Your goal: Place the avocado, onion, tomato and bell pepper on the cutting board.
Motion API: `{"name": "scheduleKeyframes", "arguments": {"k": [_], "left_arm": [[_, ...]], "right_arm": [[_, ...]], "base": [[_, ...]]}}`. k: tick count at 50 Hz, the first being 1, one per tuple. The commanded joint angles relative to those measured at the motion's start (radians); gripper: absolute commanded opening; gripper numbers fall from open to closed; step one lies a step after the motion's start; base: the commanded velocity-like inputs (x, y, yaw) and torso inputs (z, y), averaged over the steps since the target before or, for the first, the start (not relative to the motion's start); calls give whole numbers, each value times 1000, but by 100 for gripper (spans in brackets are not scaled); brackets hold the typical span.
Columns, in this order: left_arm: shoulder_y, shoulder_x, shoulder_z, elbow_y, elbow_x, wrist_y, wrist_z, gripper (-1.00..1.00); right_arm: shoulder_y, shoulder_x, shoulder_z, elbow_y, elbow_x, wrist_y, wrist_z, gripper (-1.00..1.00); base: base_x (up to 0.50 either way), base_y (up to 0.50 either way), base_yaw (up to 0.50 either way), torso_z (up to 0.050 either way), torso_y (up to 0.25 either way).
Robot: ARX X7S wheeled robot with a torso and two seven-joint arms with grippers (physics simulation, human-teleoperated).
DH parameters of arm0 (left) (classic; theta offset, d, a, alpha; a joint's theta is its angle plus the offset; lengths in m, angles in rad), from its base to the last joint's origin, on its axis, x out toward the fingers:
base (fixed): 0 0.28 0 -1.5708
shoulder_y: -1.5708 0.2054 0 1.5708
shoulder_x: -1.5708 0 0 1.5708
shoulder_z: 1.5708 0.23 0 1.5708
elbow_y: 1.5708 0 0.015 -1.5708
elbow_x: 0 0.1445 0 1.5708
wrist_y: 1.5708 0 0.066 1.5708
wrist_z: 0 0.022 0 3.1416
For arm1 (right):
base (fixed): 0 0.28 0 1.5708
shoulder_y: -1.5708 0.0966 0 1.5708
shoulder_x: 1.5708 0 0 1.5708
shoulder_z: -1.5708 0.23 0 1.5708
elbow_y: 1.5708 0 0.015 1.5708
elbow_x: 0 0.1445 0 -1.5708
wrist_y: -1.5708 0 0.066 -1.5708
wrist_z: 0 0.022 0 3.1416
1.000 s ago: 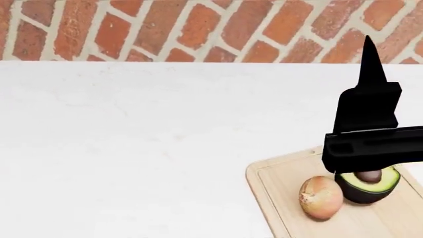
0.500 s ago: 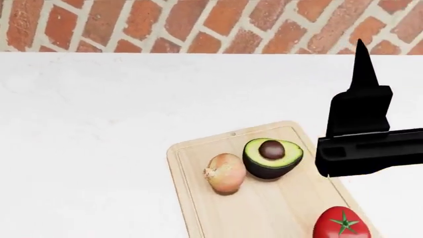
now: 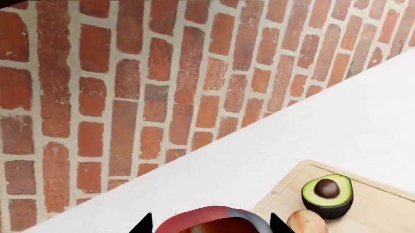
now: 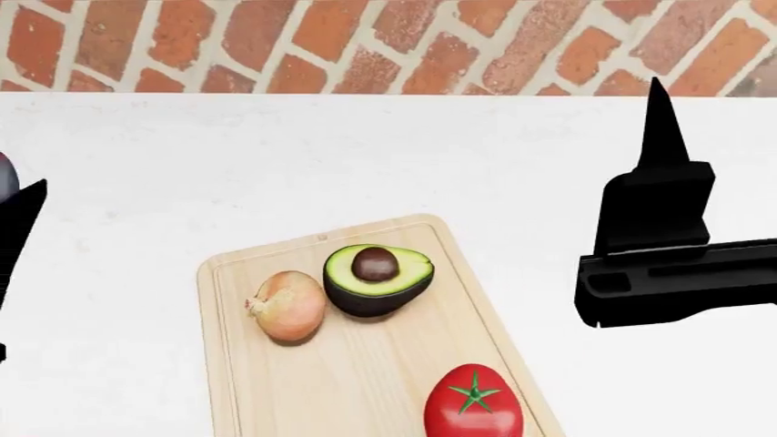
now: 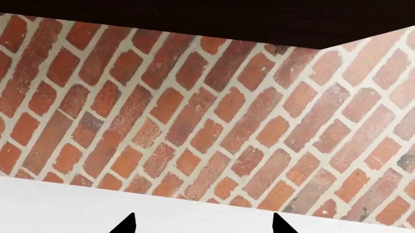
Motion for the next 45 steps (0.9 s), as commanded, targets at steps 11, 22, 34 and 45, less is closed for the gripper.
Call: {"name": "scheduleKeyframes", "arguments": {"k": [11,22,34,45], "left_arm": [[-165,258,117,-218,-56,-270,174,-100],[-169,373,181,-296,-20,-354,264,-100],[-113,517,256,-361,19,-379,333,-100],[-72,602,309,-401,13,-371,339,-100]], "right_arm": [[-47,-16,28,-12,-60,-10,-36,100],[-47,-12,31,-11,-59,-3,-40,100],[-116,27,54,-21,-87,-49,-62,100],[-179,69,79,-32,-97,-104,-77,100]], "base": [[0,0,0,0,0],[0,0,0,0,1],[0,0,0,0,0],[0,0,0,0,0]]}}
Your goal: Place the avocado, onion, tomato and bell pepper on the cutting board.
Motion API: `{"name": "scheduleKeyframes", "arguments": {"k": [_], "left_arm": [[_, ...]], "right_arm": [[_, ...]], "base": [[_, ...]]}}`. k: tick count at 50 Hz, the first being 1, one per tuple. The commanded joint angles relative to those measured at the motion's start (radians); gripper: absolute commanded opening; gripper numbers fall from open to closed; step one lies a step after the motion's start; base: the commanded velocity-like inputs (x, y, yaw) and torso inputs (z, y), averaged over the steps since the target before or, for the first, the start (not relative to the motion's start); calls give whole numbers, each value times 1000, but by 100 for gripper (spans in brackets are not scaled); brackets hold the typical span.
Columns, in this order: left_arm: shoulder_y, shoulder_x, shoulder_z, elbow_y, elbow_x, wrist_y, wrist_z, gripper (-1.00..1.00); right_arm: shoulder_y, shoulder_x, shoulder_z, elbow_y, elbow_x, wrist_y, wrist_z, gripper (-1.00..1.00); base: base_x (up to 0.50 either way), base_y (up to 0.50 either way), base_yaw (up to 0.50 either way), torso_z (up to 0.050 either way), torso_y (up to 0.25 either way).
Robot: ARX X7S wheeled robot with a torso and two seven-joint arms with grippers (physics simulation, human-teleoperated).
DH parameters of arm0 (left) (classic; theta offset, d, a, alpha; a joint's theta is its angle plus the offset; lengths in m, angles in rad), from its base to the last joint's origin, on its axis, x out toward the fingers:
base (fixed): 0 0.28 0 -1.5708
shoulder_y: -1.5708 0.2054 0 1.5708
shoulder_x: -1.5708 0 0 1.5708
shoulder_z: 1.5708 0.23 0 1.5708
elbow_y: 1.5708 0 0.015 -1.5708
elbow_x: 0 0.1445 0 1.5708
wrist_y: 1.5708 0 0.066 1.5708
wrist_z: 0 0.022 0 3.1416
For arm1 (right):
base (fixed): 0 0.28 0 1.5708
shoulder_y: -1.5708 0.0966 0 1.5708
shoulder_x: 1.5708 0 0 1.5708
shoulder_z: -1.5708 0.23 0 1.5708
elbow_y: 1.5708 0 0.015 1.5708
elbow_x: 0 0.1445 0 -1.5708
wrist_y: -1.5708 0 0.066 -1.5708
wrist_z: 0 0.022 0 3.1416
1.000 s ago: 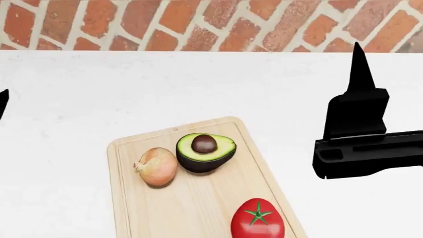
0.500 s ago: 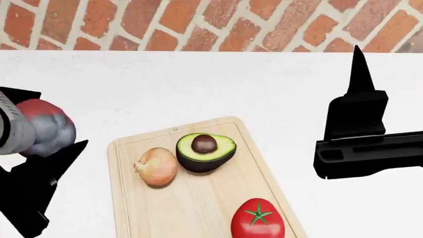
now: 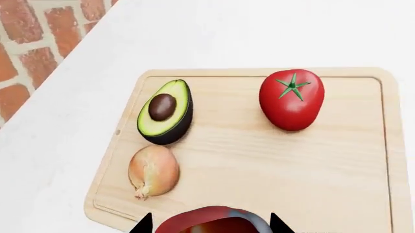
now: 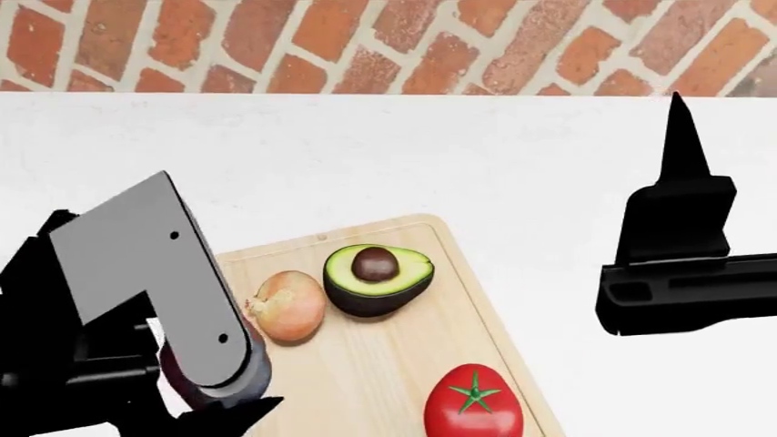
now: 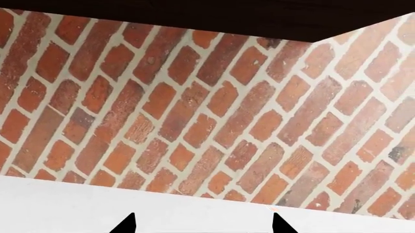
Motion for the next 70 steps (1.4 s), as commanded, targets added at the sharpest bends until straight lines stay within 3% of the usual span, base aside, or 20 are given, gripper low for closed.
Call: {"name": "scheduleKeyframes", "arguments": {"k": [1,26,37,38,52,53,70], "left_arm": [[40,121,44,-50,29,2,29,-100],[65,282,74,-164,213,37,163,-100],[110,305,102,-185,273,57,199,-100],[138,337,119,-215,345,89,253,-100],[152,337,131,-202,315,82,226,-100],[151,336,132,-198,311,80,222,100],[29,297,63,-120,98,63,79,100]], "right_arm": [[-67,15,42,-23,-50,-42,-37,100],[-142,39,58,-25,-83,-83,-64,100],[-196,63,69,-36,-102,-126,-74,100],[-239,95,72,-44,-112,-172,-80,100],[-272,114,84,-49,-121,-200,-90,100],[-268,111,84,-48,-119,-196,-89,100],[-220,80,98,-44,-91,-140,-79,100]], "base": [[0,0,0,0,0],[0,0,0,0,0],[0,0,0,0,1],[0,0,0,0,0],[0,0,0,0,0],[0,0,0,0,0],[0,0,0,0,1]]}}
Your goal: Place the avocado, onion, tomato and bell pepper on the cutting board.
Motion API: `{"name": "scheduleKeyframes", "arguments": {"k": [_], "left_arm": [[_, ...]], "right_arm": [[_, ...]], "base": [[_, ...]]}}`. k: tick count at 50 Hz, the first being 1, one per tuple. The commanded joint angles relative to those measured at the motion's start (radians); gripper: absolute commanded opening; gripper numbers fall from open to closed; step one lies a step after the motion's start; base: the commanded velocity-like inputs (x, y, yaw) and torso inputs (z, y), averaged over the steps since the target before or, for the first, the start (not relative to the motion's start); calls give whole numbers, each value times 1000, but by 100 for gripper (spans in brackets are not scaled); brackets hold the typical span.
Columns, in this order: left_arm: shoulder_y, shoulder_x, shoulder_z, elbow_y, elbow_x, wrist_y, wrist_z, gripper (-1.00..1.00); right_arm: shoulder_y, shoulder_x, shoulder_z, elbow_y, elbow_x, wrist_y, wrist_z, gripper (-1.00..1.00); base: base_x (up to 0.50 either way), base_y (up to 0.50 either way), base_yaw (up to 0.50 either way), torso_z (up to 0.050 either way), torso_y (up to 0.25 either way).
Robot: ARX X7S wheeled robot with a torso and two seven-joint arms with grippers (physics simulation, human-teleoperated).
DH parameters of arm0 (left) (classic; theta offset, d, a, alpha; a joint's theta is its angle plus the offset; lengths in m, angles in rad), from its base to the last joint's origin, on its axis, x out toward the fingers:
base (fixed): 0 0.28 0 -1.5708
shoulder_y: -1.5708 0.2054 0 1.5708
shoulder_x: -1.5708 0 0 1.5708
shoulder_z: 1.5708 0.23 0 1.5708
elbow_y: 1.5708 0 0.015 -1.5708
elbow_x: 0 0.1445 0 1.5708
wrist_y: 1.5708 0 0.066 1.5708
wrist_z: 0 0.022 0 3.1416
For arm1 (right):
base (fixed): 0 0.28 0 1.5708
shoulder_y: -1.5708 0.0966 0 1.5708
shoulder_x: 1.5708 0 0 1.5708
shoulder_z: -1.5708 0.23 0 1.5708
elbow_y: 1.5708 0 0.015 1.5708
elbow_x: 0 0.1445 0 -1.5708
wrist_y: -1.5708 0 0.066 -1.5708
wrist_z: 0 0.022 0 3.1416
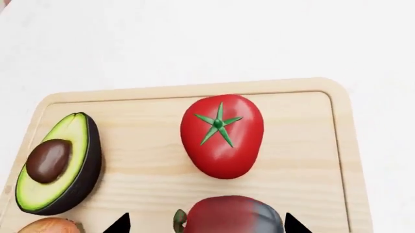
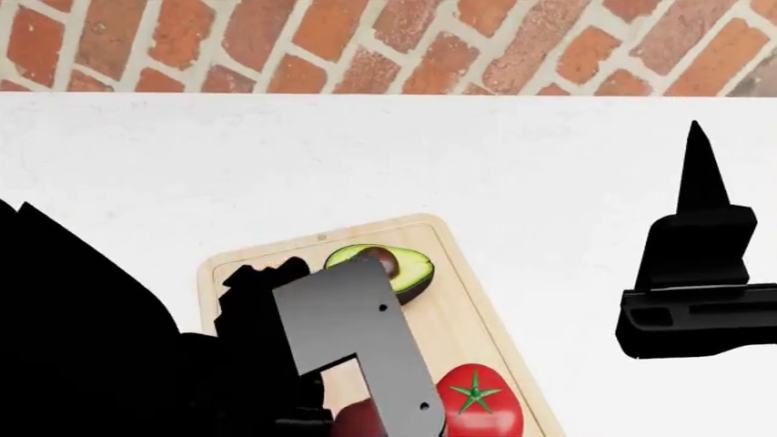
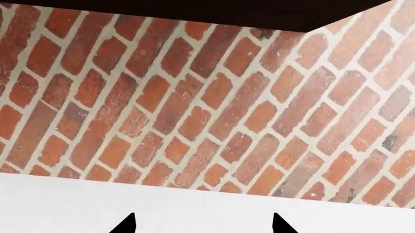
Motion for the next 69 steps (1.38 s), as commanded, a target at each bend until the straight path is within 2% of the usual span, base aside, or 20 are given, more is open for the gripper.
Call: {"name": "scheduleKeyframes", "arguments": {"k": [1,7,8,9,15,25,36,44,50,57,60,66,69], "left_arm": [[-71,-4,-64,59,-107,6,-67,100],[-99,-34,-90,106,-170,30,-124,100],[-106,-46,-107,145,-98,47,-154,100],[-110,-50,-110,152,-116,48,-157,100],[-144,-129,-188,237,-167,133,-292,100],[-170,-232,-265,312,-217,207,-395,100],[-110,-413,-354,450,-319,335,-512,100],[-135,-526,-424,559,-364,394,-604,100],[-135,-640,-505,650,-413,481,-659,100],[-155,-718,-571,719,-470,547,-698,100],[-76,-785,-613,776,-443,621,-677,100],[-41,-871,-718,848,-491,771,-653,100],[-78,-904,-766,858,-550,791,-654,100]], "right_arm": [[19,-35,31,-12,-16,34,-16,100],[47,-34,41,-11,8,57,-15,100],[56,-37,43,-11,15,62,-13,100],[58,-38,43,-11,14,65,-12,100],[46,-43,44,-17,7,62,-11,100],[76,-60,46,-20,25,90,0,100],[135,-69,60,-39,76,114,19,100],[219,-91,65,-50,131,149,35,100],[390,-112,78,-83,255,182,70,100],[526,-152,105,-106,379,155,57,100],[623,-176,90,-116,436,164,79,100],[878,-236,31,-120,582,192,161,100],[988,-266,0,-117,644,207,204,100]], "base": [[0,0,0,0,0],[0,0,0,0,0],[0,0,0,0,0],[0,0,0,0,0],[0,0,0,0,0],[0,0,0,0,0],[0,0,0,0,0],[0,0,0,0,0],[0,0,0,0,0],[0,0,0,0,0],[0,0,0,0,0],[0,0,0,0,0],[0,0,0,0,0]]}}
